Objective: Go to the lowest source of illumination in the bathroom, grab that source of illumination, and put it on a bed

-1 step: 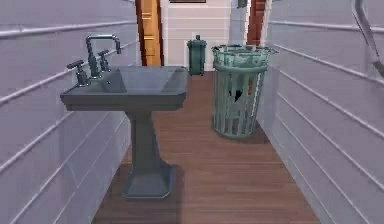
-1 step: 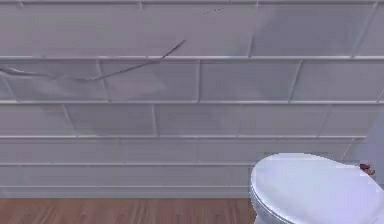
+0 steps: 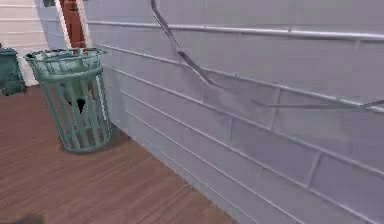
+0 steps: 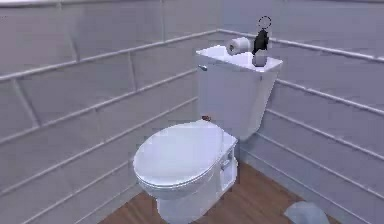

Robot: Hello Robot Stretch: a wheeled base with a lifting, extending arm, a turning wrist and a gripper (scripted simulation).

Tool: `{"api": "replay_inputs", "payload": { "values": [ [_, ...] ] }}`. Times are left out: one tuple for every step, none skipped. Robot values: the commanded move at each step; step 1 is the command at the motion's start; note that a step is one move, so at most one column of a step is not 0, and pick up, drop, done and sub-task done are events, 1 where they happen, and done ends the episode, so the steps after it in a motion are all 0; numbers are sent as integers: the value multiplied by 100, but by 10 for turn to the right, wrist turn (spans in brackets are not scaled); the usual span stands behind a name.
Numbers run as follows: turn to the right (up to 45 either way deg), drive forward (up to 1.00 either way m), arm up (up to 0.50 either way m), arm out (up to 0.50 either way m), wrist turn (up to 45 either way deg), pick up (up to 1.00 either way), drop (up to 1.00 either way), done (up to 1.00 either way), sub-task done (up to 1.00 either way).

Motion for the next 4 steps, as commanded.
{"api": "replay_inputs", "payload": {
  "values": [
    [450, 0, 0, 0, 0, 0, 0, 0, 0],
    [0, 10, 0, 0, 0, 0, 0, 0, 0],
    [270, 0, 0, 0, 0, 0, 0, 0, 0],
    [30, 0, 0, 0, 0, 0, 0, 0, 0]
  ]
}}
